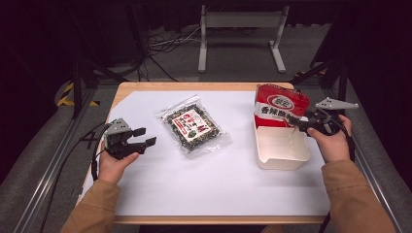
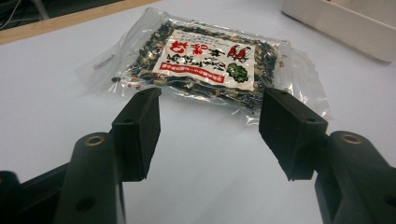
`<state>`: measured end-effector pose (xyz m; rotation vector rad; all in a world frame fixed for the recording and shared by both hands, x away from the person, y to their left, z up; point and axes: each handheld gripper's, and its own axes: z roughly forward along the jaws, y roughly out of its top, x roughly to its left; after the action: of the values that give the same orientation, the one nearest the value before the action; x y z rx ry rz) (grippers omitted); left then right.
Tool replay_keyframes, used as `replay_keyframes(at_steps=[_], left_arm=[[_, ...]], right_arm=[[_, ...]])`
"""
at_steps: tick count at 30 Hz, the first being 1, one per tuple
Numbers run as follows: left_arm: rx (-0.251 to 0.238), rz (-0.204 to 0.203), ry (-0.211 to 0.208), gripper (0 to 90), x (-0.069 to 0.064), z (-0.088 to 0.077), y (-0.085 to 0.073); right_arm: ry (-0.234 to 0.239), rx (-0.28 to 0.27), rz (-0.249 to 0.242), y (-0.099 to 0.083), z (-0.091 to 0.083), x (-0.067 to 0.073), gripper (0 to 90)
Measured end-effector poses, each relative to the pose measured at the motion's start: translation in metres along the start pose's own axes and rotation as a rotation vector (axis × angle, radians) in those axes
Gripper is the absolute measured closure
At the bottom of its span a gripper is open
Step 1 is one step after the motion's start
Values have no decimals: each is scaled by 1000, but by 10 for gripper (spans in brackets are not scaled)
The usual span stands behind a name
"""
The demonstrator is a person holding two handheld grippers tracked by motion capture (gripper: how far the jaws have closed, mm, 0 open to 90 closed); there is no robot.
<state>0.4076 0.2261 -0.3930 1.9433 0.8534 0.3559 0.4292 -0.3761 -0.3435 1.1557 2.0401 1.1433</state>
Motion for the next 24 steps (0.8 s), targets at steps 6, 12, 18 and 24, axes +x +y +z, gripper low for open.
replay_keyframes(at_steps=[6, 12, 18, 24], left_arm=[[5, 9, -17, 386, -5, 2, 3], [28, 27, -9, 385, -14, 4, 9], [58, 67, 22, 390, -19, 6, 11], [54, 72, 35, 393, -17, 2, 16]], right_arm=[[-39, -1, -22, -2, -27, 15, 424], [-39, 5, -24, -6, -39, 29, 435], [-22, -25, -54, -11, -45, 47, 438], [39, -63, -84, -13, -44, 70, 454]])
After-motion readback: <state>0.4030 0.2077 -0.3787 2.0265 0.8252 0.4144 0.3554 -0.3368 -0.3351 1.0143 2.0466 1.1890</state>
